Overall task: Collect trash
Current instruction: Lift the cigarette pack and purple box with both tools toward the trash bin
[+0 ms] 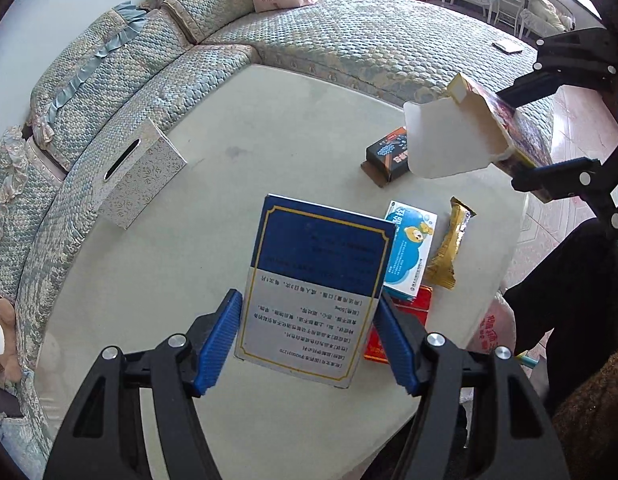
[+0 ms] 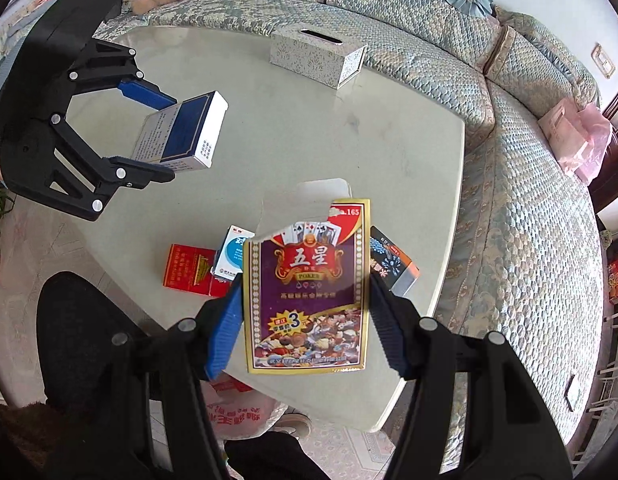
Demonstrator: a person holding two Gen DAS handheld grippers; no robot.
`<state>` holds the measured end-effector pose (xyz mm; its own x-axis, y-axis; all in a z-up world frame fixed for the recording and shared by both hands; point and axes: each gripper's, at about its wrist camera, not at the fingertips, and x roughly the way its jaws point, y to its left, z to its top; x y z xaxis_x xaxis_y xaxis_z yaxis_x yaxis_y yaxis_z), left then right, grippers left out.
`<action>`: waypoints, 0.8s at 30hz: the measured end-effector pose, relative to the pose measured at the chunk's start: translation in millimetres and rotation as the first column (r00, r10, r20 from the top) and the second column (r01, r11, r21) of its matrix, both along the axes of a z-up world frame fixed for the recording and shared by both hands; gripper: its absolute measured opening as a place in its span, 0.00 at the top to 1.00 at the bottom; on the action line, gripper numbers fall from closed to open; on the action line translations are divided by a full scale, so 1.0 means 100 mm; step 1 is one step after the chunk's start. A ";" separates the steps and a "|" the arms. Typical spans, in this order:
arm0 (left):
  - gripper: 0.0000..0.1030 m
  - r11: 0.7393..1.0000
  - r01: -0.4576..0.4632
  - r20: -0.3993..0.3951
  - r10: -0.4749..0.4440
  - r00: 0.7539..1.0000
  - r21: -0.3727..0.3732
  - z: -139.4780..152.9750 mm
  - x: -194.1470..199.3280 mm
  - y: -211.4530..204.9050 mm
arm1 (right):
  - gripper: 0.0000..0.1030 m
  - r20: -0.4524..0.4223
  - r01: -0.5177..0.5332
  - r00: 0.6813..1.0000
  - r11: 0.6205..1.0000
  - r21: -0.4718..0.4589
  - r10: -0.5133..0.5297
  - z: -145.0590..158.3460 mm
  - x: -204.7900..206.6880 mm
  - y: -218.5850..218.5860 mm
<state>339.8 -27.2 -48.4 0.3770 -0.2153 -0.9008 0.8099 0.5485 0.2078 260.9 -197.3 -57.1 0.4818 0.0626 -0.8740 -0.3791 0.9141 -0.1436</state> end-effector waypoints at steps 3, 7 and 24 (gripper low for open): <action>0.37 1.000 -0.008 0.011 0.008 1.000 -0.023 0.09 -0.36 0.06 | 0.42 0.011 -0.013 1.000 1.000 -0.006 0.013 0.06 -0.23 0.07; 0.37 1.000 -0.003 0.024 0.004 1.000 -0.025 0.15 -0.73 0.09 | 0.42 0.020 -0.037 0.999 0.999 -0.017 0.037 0.11 -0.52 0.20; 0.37 0.998 0.056 0.031 -0.055 0.998 -0.014 -0.11 -1.90 0.08 | 0.42 0.010 -0.055 0.998 0.998 -0.032 0.055 -0.16 -1.51 0.45</action>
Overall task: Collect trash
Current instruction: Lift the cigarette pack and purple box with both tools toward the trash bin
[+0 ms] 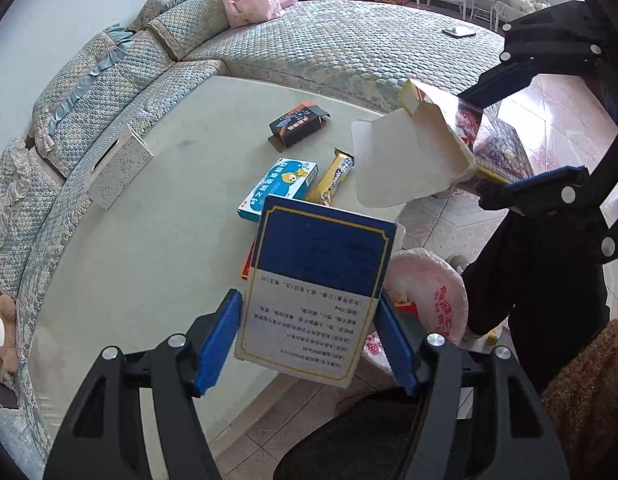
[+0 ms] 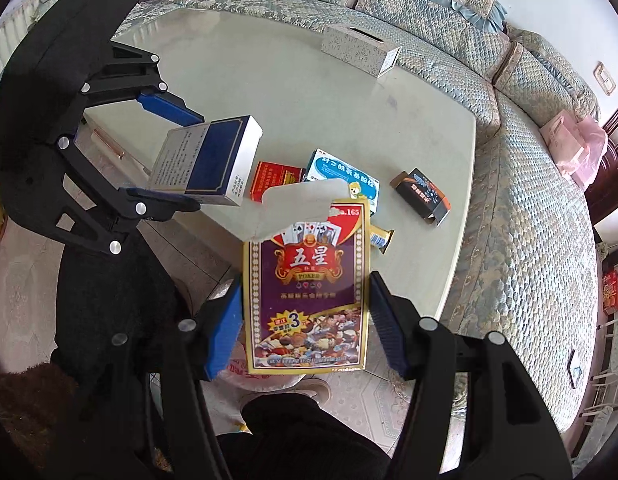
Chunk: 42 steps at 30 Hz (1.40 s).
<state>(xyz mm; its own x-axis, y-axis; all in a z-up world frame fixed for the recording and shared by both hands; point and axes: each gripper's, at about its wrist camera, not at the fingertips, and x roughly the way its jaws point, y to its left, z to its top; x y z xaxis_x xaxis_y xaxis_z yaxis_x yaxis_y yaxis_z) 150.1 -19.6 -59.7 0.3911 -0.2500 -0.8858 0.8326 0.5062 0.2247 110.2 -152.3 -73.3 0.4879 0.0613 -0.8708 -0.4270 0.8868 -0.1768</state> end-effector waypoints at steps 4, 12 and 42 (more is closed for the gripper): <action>0.37 1.000 0.017 -0.011 -0.017 1.000 0.000 -0.14 -0.17 0.01 | 0.42 -0.013 0.002 1.000 1.000 0.004 -0.002 -0.14 -0.14 0.05; 0.37 0.999 0.020 -0.049 -0.022 0.999 -0.040 -0.44 -0.43 0.05 | 0.42 -0.040 0.014 0.999 1.000 0.026 -0.012 -0.40 -0.30 0.09; 0.37 1.000 0.013 -0.394 -0.007 0.919 0.012 -2.40 -0.61 -0.39 | 0.42 -0.259 0.167 0.954 0.985 0.046 -0.150 -2.09 -0.18 -0.23</action>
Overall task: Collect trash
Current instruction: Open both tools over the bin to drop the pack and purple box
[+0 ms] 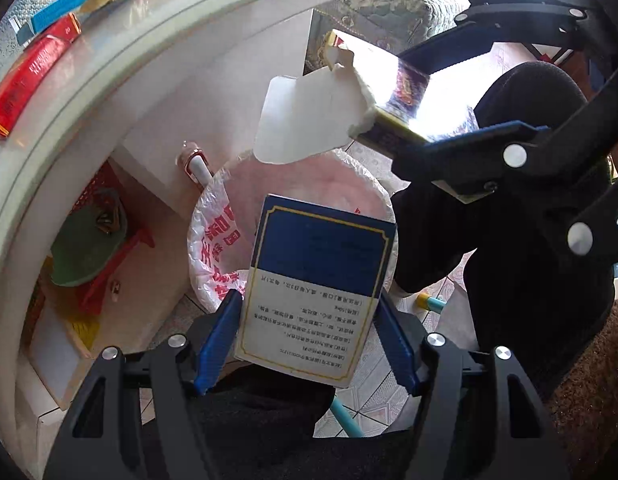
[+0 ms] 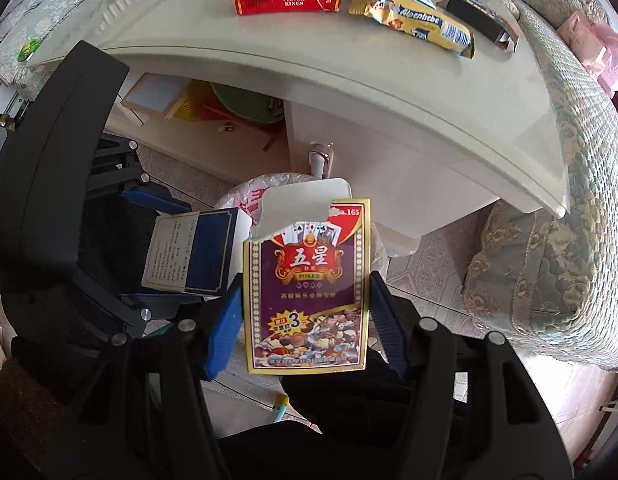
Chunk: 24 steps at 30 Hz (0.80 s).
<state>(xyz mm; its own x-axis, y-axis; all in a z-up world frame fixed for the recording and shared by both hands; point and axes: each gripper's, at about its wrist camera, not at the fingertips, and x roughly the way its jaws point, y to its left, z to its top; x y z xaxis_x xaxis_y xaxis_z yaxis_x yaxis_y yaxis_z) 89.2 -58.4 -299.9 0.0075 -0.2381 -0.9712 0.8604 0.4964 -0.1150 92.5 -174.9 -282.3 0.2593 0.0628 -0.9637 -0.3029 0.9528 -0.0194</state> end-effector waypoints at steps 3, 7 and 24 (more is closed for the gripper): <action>0.37 1.000 -0.019 -0.030 0.020 0.999 0.006 -0.18 0.08 -0.02 | 0.42 -0.019 0.020 1.000 1.000 -0.007 -0.020 -0.18 0.07 -0.06; 0.37 0.999 -0.043 -0.055 0.045 0.997 0.027 -0.45 0.17 -0.02 | 0.42 -0.048 0.038 0.998 0.999 0.002 -0.038 -0.39 0.16 -0.09; 0.37 0.987 -0.134 -0.164 0.146 0.976 0.084 -1.23 0.44 -0.08 | 0.42 -0.176 0.117 0.978 0.993 -0.001 -0.115 -1.21 0.46 -0.16</action>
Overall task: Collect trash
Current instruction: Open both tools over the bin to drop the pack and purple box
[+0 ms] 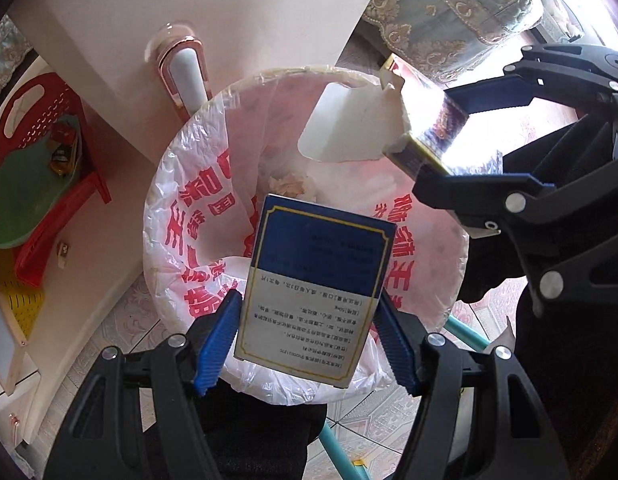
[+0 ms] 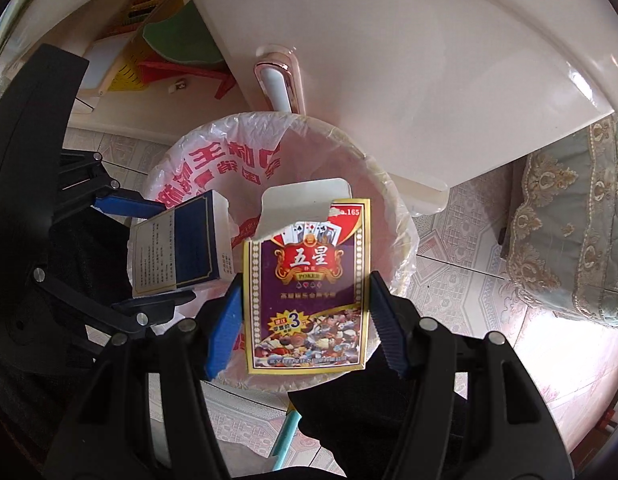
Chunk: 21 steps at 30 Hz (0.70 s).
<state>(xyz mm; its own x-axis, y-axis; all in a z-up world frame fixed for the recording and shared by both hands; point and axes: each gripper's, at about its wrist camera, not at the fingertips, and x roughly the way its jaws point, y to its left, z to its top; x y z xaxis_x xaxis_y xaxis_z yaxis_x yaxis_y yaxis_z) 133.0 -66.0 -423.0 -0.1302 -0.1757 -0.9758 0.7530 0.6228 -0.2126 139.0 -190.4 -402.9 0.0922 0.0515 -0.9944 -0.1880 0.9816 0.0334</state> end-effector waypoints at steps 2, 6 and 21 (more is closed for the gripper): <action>0.37 1.000 -0.003 -0.003 0.003 1.000 0.011 -0.05 0.02 -0.01 | 0.42 -0.016 0.009 1.000 1.000 0.004 -0.009 -0.09 0.02 -0.04; 0.37 1.000 -0.015 -0.021 0.016 1.000 0.022 -0.13 0.07 -0.01 | 0.42 -0.040 0.017 0.999 1.000 0.002 -0.017 -0.18 0.02 -0.07; 0.30 0.998 -0.037 -0.102 0.042 0.994 0.050 -0.27 0.13 -0.02 | 0.29 -0.065 0.053 0.997 0.998 0.017 -0.052 -0.28 0.02 -0.13</action>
